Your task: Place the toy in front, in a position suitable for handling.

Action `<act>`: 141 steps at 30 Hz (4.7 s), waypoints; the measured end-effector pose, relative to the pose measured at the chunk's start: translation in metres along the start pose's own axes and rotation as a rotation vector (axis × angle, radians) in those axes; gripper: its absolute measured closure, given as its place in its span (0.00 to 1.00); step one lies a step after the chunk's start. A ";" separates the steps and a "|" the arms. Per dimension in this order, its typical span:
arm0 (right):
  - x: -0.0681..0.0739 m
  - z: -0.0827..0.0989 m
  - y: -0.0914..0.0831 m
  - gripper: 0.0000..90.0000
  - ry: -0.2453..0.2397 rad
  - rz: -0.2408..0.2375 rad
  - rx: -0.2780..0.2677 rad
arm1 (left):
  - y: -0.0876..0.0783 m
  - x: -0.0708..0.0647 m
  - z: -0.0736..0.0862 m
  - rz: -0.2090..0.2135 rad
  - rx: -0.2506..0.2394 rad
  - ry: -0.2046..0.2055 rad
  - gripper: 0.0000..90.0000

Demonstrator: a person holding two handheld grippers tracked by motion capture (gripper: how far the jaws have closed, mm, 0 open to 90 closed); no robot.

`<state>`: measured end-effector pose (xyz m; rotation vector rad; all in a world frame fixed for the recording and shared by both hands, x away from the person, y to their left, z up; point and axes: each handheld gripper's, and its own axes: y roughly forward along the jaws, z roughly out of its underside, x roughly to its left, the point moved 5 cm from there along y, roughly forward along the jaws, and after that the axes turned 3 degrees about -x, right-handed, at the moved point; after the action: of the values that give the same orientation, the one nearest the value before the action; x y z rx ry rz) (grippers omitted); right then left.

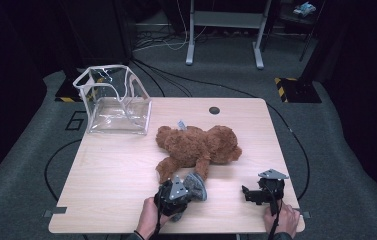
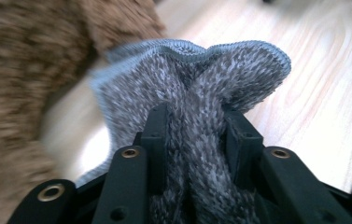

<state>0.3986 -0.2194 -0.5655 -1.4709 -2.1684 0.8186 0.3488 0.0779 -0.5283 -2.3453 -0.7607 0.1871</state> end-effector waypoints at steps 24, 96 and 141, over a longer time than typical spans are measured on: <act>0.000 0.000 0.000 0.00 0.000 0.001 -0.001 | -0.060 0.055 0.035 -0.208 -0.048 -0.206 0.02; 0.103 -0.049 -0.031 0.00 -0.106 -0.215 0.009 | -0.056 0.167 0.109 -0.401 0.049 -0.412 0.00; 0.191 -0.033 0.012 0.71 -0.279 -0.343 0.079 | -0.056 0.167 0.108 -0.407 0.045 -0.420 0.00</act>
<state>0.3564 -0.0304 -0.5494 -0.9516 -2.4640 1.0149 0.4248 0.2663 -0.5667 -2.0750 -1.3998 0.5186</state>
